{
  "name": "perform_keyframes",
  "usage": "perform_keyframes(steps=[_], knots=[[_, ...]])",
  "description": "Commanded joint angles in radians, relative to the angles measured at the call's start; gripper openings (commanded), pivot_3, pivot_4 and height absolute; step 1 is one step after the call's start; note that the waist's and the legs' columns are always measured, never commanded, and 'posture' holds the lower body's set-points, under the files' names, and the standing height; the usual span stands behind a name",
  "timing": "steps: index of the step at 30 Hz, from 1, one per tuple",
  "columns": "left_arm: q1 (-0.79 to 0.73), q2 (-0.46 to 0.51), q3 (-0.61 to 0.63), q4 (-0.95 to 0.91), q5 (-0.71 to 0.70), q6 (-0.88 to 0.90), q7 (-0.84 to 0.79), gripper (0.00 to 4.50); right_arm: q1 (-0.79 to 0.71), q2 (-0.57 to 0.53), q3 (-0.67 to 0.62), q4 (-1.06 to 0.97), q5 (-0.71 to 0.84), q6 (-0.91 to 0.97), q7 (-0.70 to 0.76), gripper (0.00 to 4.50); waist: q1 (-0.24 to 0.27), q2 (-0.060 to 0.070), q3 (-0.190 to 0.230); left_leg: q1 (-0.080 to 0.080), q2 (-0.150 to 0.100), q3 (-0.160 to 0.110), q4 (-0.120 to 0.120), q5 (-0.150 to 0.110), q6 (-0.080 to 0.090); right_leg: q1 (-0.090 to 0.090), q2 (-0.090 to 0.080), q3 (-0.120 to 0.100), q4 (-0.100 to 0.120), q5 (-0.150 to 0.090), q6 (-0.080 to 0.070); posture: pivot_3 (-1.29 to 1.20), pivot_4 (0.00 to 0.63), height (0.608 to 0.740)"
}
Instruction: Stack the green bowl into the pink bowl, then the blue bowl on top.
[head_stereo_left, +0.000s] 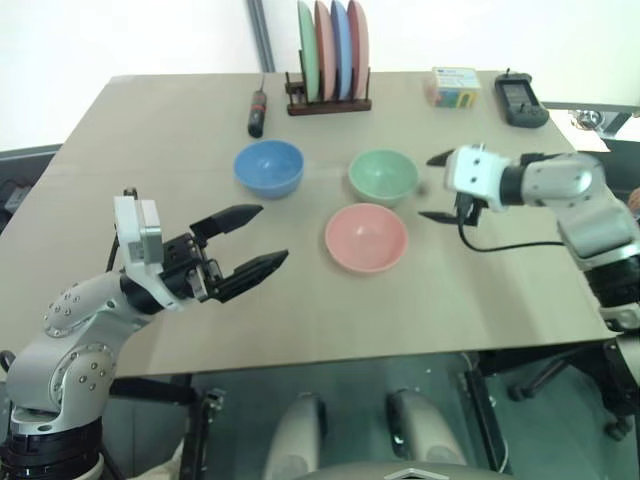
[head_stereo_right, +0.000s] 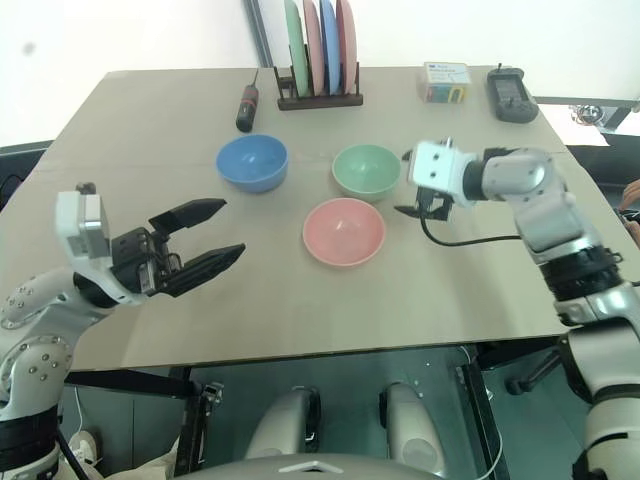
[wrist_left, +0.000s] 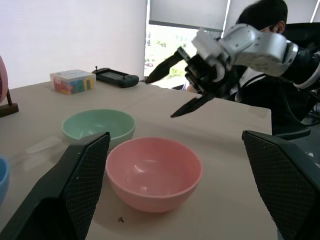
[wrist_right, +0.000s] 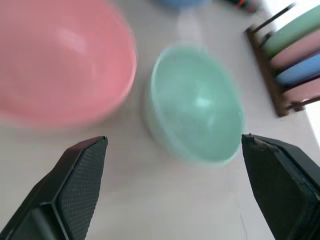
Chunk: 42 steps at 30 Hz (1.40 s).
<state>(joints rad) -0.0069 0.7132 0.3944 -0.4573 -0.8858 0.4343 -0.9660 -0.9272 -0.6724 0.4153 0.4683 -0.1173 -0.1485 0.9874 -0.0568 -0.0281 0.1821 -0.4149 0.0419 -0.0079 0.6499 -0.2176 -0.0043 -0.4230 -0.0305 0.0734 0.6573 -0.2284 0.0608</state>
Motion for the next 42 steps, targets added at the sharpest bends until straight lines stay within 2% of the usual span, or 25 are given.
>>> perform_keyframes(steps=[1,4,8,10,11,12,16,19,21,23,26,29,31,33,36,39,41,42], knots=[[0.029,0.023,0.045,-0.02,0.003,-0.013,-0.014,4.5,-0.13,0.076,0.054,0.289,-0.134,-0.261,-0.081,4.47,-0.006,0.0,0.001,-0.001,0.0,0.0,-0.001,0.0,0.0,-0.001,0.0,0.001,0.0,0.001,0.001,0.0,0.15,0.74],[0.05,0.02,0.069,-0.04,-0.01,-0.009,0.006,4.5,-0.225,0.152,0.082,0.493,-0.219,-0.368,-0.185,4.47,-0.01,0.0,0.002,-0.003,-0.001,0.0,-0.002,0.0,0.0,-0.002,-0.001,0.001,0.0,0.002,0.003,0.0,0.15,0.74],[0.1,0.015,0.106,-0.102,-0.033,0.0,0.038,4.5,-0.298,0.218,0.112,0.646,-0.314,-0.44,-0.309,4.47,-0.012,0.0,0.002,-0.003,-0.001,0.0,-0.003,0.0,0.0,-0.002,-0.001,0.001,-0.001,0.002,0.003,0.0,0.15,0.74],[0.127,0.013,0.13,-0.128,-0.049,0.003,0.056,4.5,-0.316,0.243,0.104,0.69,-0.322,-0.454,-0.317,3.94,-0.01,0.0,0.002,-0.002,-0.001,-0.001,-0.003,0.0,0.0,-0.002,-0.001,0.0,0.0,0.002,0.003,0.0,0.15,0.74],[0.138,0.012,0.141,-0.138,-0.057,0.004,0.065,4.5,-0.322,0.251,0.1,0.705,-0.323,-0.461,-0.313,3.47,-0.009,0.0,0.002,-0.002,-0.001,-0.001,-0.003,0.0,0.0,-0.002,-0.001,0.0,0.0,0.0,0.0,0.0,0.15,0.74],[0.151,0.01,0.151,-0.147,-0.063,0.005,0.073,4.5,-0.325,0.256,0.101,0.717,-0.33,-0.471,-0.314,3.2,-0.009,0.001,0.002,-0.002,-0.001,-0.001,-0.003,0.0,0.0,-0.002,-0.001,0.0,0.0,0.0,0.0,0.0,0.15,0.74],[0.185,0.006,0.165,-0.176,-0.076,0.005,0.09,4.5,-0.333,0.266,0.096,0.743,-0.346,-0.495,-0.308,1.57,-0.01,0.001,0.002,-0.001,-0.001,-0.001,-0.002,0.0,0.0,-0.001,-0.002,0.0,0.0,0.0,0.0,0.0,0.15,0.74],[0.19,0.007,0.164,-0.18,-0.079,0.004,0.098,4.5,-0.337,0.269,0.09,0.75,-0.348,-0.503,-0.299,0.52,-0.012,0.001,0.002,-0.001,-0.001,-0.001,-0.002,0.0,0.0,-0.001,-0.001,0.0,0.001,0.0,-0.001,0.0,0.15,0.74],[0.187,0.008,0.16,-0.179,-0.08,0.004,0.102,4.5,-0.341,0.262,0.089,0.746,-0.351,-0.513,-0.291,0.05,-0.012,0.001,0.002,-0.001,-0.001,-0.001,-0.002,0.0,0.0,-0.001,-0.001,0.0,0.001,0.0,0.0,0.0,0.15,0.74],[0.181,0.008,0.152,-0.169,-0.075,0.002,0.1,4.5,-0.343,0.231,0.052,0.718,-0.298,-0.515,-0.201,0.05,-0.012,0.001,0.002,-0.001,-0.001,-0.001,-0.002,0.0,0.0,-0.001,-0.001,0.0,0.001,0.0,0.0,0.0,0.15,0.74],[0.172,0.007,0.141,-0.155,-0.065,-0.001,0.097,4.5,-0.329,0.192,-0.061,0.595,-0.107,-0.436,0.049,0.05,-0.009,0.003,0.003,-0.001,-0.001,-0.001,-0.002,0.0,0.0,-0.001,-0.001,0.0,0.001,0.0,0.0,0.0,0.15,0.74],[0.165,0.005,0.132,-0.143,-0.055,-0.002,0.096,4.5,-0.232,0.124,-0.133,0.247,0.101,-0.186,0.292,0.05,-0.006,0.003,0.004,-0.001,-0.001,-0.002,-0.002,0.0,0.0,-0.001,-0.001,0.0,0.001,0.002,0.003,0.0,0.15,0.74],[0.158,0.005,0.118,-0.135,-0.047,0.005,0.103,4.5,-0.12,0.06,-0.15,-0.098,0.251,0.093,0.387,0.05,0.001,0.003,0.004,-0.001,-0.001,-0.003,-0.002,0.0,0.0,0.0,-0.002,-0.001,0.001,0.002,0.003,0.0,0.15,0.74],[0.147,0.005,0.1,-0.121,-0.03,0.006,0.111,4.5,-0.024,0.005,-0.139,-0.376,0.34,0.308,0.421,0.05,0.011,0.003,0.004,-0.001,-0.001,-0.004,-0.003,0.0,0.0,0.0,-0.001,-0.002,0.001,0.002,0.003,0.0,0.15,0.74],[0.129,0.009,0.079,-0.107,-0.015,0.008,0.111,4.5,0.056,0.011,-0.104,-0.567,0.354,0.475,0.368,0.05,0.012,0.004,0.004,0.0,-0.001,-0.004,-0.003,0.0,0.0,-0.001,-0.001,-0.003,0.002,0.001,0.002,0.0,0.15,0.74],[0.103,0.02,0.067,-0.091,-0.011,0.016,0.113,4.5,0.093,0.039,-0.053,-0.583,0.274,0.508,0.305,0.05,0.012,0.003,0.004,0.001,0.0,-0.003,-0.001,0.0,0.0,-0.001,-0.001,-0.002,0.003,-0.001,-0.001,0.0,0.15,0.74],[0.089,0.035,0.066,-0.08,-0.017,0.044,0.131,4.5,0.098,0.063,-0.02,-0.537,0.223,0.487,0.272,0.73,0.014,0.003,0.004,0.001,0.0,-0.002,0.001,0.0,0.0,0.0,-0.001,-0.002,0.003,-0.001,-0.001,0.0,0.15,0.74],[0.082,0.041,0.065,-0.076,-0.013,0.058,0.148,4.5,0.092,0.073,-0.009,-0.504,0.194,0.472,0.248,0.92,0.015,0.003,0.003,0.001,0.0,-0.002,0.002,0.0,0.0,0.0,-0.001,-0.002,0.003,-0.001,-0.001,0.0,0.15,0.74]])
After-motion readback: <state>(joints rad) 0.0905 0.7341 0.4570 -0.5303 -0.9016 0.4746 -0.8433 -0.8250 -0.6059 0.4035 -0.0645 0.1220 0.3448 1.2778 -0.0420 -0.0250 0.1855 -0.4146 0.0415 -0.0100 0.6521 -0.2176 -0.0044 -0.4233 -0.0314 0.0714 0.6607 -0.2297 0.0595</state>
